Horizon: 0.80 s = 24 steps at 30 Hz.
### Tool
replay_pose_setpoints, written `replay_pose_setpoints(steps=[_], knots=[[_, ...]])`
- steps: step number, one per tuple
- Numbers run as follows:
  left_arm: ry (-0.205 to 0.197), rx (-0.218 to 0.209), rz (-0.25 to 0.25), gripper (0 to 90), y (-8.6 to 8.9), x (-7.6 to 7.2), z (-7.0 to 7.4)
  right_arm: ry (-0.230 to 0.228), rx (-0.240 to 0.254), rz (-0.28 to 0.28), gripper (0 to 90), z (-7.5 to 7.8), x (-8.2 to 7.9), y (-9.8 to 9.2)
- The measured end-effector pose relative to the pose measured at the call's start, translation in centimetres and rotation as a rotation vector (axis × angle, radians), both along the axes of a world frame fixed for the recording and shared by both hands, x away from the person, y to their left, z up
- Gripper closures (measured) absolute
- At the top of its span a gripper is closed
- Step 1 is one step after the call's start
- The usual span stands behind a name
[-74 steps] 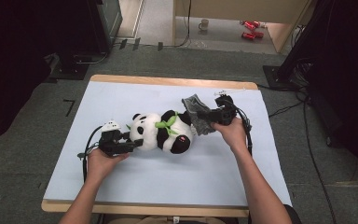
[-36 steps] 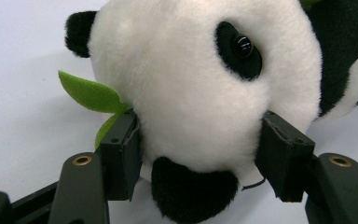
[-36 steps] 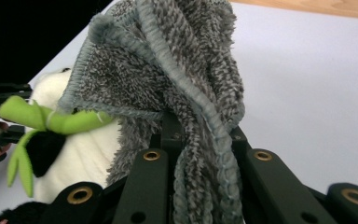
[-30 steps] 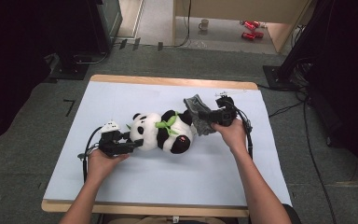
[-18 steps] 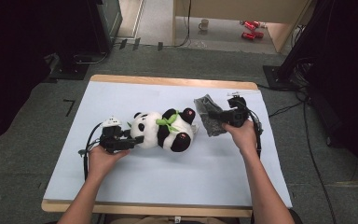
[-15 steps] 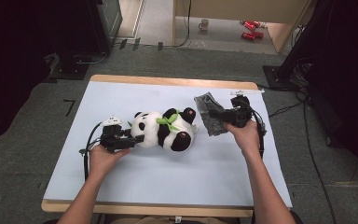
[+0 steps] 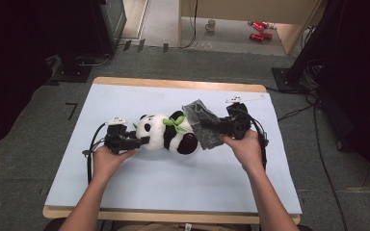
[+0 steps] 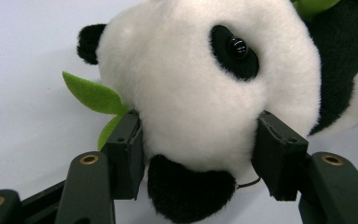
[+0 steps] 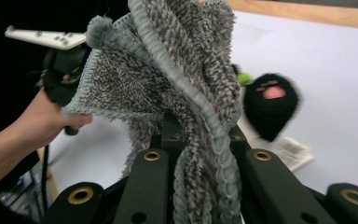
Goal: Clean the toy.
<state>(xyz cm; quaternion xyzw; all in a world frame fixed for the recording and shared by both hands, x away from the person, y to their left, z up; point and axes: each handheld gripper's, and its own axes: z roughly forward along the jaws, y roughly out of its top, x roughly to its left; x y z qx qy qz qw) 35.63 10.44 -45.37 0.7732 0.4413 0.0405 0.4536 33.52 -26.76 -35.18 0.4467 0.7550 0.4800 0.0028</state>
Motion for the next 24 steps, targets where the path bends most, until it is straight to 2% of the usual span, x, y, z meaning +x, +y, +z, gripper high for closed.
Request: replay_pose_setpoints(steps=[3, 5, 6, 8, 10, 12, 15, 20, 23, 24], knots=[[0.004, -0.009, 0.01, 43.3, -0.2, 0.1, 0.0, 0.011, -0.017, 0.041, 77.9, -0.4, -0.3, 1.4], [0.006, -0.008, 0.004, 44.1, -0.2, 0.1, 0.0, 0.027, -0.058, 0.057, 77.9, -1.0, -0.4, 2.3], [0.003, -0.001, -0.003, 44.5, -0.2, 0.1, 0.0, 0.028, -0.089, 0.056, 77.9, -1.4, -0.4, 2.7], [0.0, 0.008, -0.016, 45.0, -0.2, 0.1, -0.1, 0.044, -0.098, 0.055, 78.0, -2.2, -0.2, 2.9], [0.0, 0.005, -0.026, 45.4, -0.2, 0.2, -0.3, 0.04, -0.116, 0.049, 78.0, -2.8, -0.1, 2.8], [0.001, -0.014, -0.03, 45.4, -0.1, 0.4, -0.5, 0.038, -0.11, 0.036, 78.0, -3.4, 0.1, 2.3], [0.001, -0.031, -0.032, 45.4, 0.0, 0.5, -0.6, 0.078, -0.076, 0.009, 78.3, -3.9, 0.4, 1.1], [0.006, -0.034, -0.033, 45.2, 0.1, 0.6, -0.7, 0.094, -0.101, -0.024, 78.4, -4.8, 0.6, -0.3], [0.02, -0.052, -0.03, 44.9, 0.3, 0.9, -0.6, 0.073, -0.118, -0.046, 78.4, -4.6, 0.6, -1.8], [0.023, -0.061, -0.026, 44.7, 0.3, 1.0, -0.7, 0.078, -0.12, -0.067, 78.4, -4.4, 0.6, -2.4]])
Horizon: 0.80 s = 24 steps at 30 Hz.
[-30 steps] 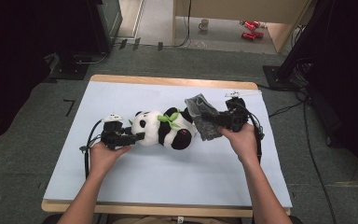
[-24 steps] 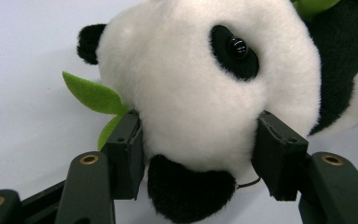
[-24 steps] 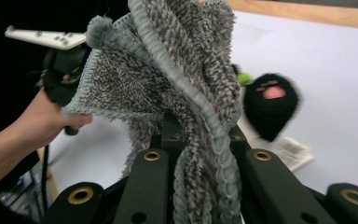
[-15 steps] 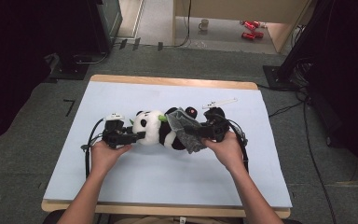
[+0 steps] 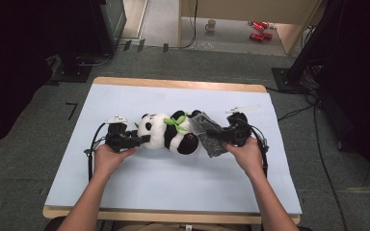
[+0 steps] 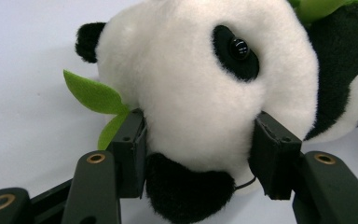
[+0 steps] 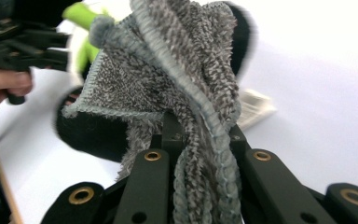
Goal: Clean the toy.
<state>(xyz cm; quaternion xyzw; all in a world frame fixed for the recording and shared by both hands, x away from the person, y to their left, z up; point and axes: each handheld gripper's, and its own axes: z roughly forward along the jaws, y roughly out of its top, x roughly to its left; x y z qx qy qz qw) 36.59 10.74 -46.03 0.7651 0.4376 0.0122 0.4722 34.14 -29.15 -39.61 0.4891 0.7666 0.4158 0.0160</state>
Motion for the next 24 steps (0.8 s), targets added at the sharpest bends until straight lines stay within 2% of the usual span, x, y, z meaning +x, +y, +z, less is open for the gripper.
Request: replay_pose_setpoints(steps=[3, 7, 10, 16, 19, 24], knots=[[-0.007, -0.003, 0.004, 44.6, -0.1, 0.0, -0.1, 0.0, 0.027, -0.035, 78.4, 0.5, -0.2, -1.2], [-0.008, 0.001, 0.001, 44.8, -0.1, 0.0, 0.0, -0.017, 0.045, -0.025, 78.4, 1.4, -0.4, -1.1], [-0.01, 0.008, 0.0, 44.9, -0.2, 0.0, 0.0, -0.034, 0.07, -0.001, 78.3, 2.3, -0.6, -0.4], [-0.018, 0.01, -0.006, 44.9, -0.2, -0.2, -0.1, -0.079, 0.071, 0.075, 78.3, 3.6, -1.2, 2.3], [-0.022, 0.013, -0.008, 44.9, -0.3, -0.3, -0.1, -0.098, 0.068, 0.111, 78.3, 3.6, -1.2, 3.6], [-0.032, 0.035, -0.02, 44.6, -0.3, -0.5, -0.2, -0.052, 0.051, 0.155, 78.2, 2.0, -0.9, 5.3]])
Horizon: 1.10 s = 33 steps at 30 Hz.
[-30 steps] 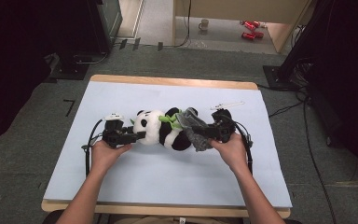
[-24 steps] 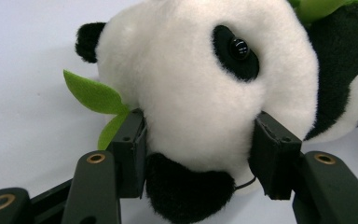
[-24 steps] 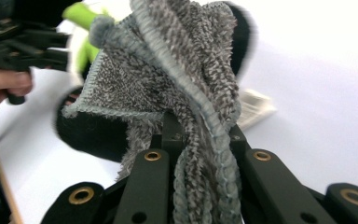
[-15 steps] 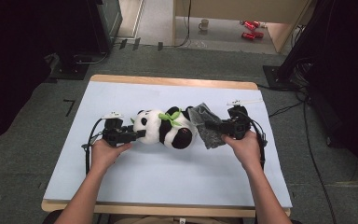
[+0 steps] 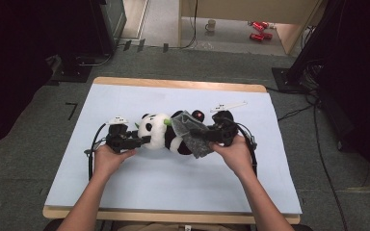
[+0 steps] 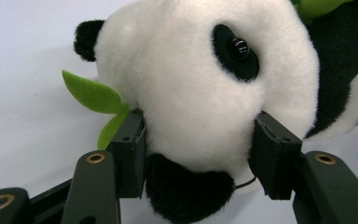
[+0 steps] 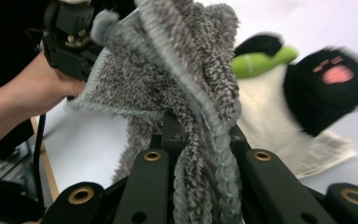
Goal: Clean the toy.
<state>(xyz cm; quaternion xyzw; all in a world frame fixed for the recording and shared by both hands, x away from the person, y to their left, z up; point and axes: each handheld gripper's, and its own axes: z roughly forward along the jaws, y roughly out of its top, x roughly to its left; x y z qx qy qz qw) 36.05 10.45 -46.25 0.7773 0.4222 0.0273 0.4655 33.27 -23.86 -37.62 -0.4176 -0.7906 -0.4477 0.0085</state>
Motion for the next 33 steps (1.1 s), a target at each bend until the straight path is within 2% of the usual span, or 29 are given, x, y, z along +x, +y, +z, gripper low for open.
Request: replay_pose_setpoints(steps=[4, 9, 12, 17, 21, 25, 28, 30, 33], knots=[[-0.007, 0.013, -0.009, 44.3, -0.1, -0.2, 0.0, 0.02, -0.004, 0.015, 78.2, -1.1, 0.3, 0.2], [-0.008, 0.013, -0.014, 44.1, 0.0, -0.2, -0.1, 0.034, 0.007, -0.009, 78.4, -1.8, 0.5, -0.7], [-0.006, 0.012, -0.013, 44.0, 0.0, -0.2, -0.1, 0.028, -0.018, -0.028, 78.6, -1.9, 0.6, -1.1], [-0.006, 0.014, -0.018, 43.8, 0.1, -0.3, -0.2, 0.045, -0.024, -0.046, 78.7, -2.6, 0.6, -1.8], [-0.01, 0.013, -0.028, 43.7, 0.2, -0.2, -0.3, 0.043, -0.024, -0.047, 78.7, -2.8, 0.4, -1.7], [-0.008, 0.008, -0.028, 43.7, 0.3, -0.1, -0.2, 0.044, -0.068, -0.074, 78.7, -3.6, 0.7, -2.6], [-0.001, 0.004, -0.023, 43.5, 0.3, 0.0, -0.2, 0.062, -0.072, -0.079, 78.7, -4.2, 0.9, -3.3], [0.008, -0.007, -0.012, 43.4, 0.3, 0.1, -0.1, 0.061, -0.089, -0.091, 78.7, -4.3, 1.0, -3.7], [0.019, -0.012, -0.009, 43.9, 0.2, 0.2, 0.0, 0.054, -0.087, -0.121, 78.8, -3.6, 0.9, -4.6]])
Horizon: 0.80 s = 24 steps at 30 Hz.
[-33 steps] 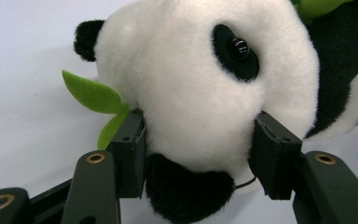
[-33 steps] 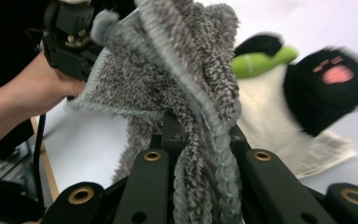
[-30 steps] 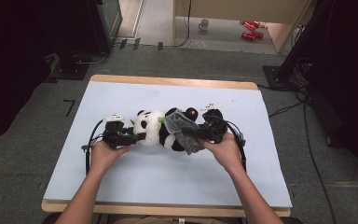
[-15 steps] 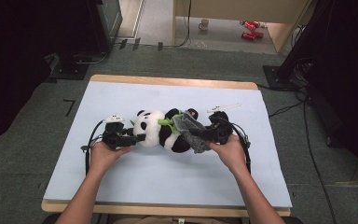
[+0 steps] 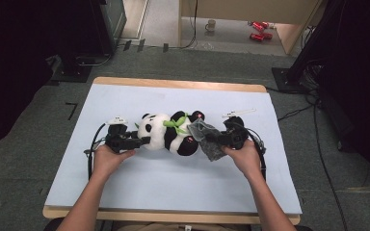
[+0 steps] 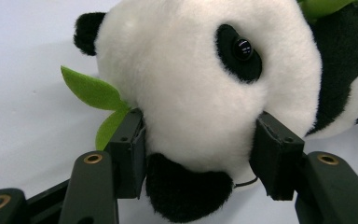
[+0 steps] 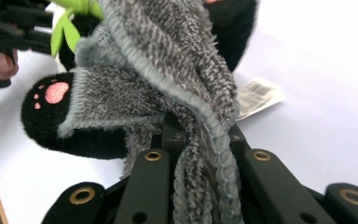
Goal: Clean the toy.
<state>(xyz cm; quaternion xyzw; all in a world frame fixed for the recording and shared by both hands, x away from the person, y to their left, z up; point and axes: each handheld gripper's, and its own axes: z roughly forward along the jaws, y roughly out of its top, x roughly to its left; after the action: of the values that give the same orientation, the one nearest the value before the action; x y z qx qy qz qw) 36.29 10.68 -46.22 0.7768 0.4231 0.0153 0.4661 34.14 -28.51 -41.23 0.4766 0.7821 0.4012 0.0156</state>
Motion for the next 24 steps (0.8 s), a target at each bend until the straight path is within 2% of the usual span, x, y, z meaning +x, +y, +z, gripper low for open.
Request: replay_pose_setpoints(steps=[5, 8, 11, 14, 16, 18, 22, 24], knots=[[0.023, 0.004, 0.008, 47.7, -0.4, -0.1, 0.4, -0.056, 0.071, -0.023, 78.8, 2.8, -0.7, -0.8], [0.036, 0.004, 0.015, 47.9, -1.1, -0.5, 0.6, -0.093, 0.108, 0.003, 78.8, 4.4, -1.3, 0.0], [0.048, -0.001, 0.018, 47.8, -1.7, -1.0, 0.7, -0.103, 0.127, 0.054, 78.8, 5.0, -1.9, 1.5], [0.035, 0.013, 0.023, 47.1, -2.1, -1.6, 0.7, -0.09, 0.129, 0.098, 78.8, 4.8, -2.6, 3.3], [0.027, 0.024, 0.018, 46.2, -2.1, -1.7, 0.7, -0.075, 0.113, 0.125, 78.8, 4.2, -3.1, 4.4], [0.028, 0.016, 0.015, 45.7, -2.0, -1.6, 0.7, -0.057, 0.091, 0.15, 78.7, 3.5, -3.4, 5.1], [0.023, 0.008, 0.013, 45.3, -1.8, -1.4, 0.6, 0.01, 0.063, 0.181, 78.7, 2.0, -3.7, 5.5], [0.011, 0.014, 0.009, 44.8, -1.9, -1.4, 0.6, 0.014, 0.059, 0.182, 78.8, 1.7, -3.6, 5.3]])
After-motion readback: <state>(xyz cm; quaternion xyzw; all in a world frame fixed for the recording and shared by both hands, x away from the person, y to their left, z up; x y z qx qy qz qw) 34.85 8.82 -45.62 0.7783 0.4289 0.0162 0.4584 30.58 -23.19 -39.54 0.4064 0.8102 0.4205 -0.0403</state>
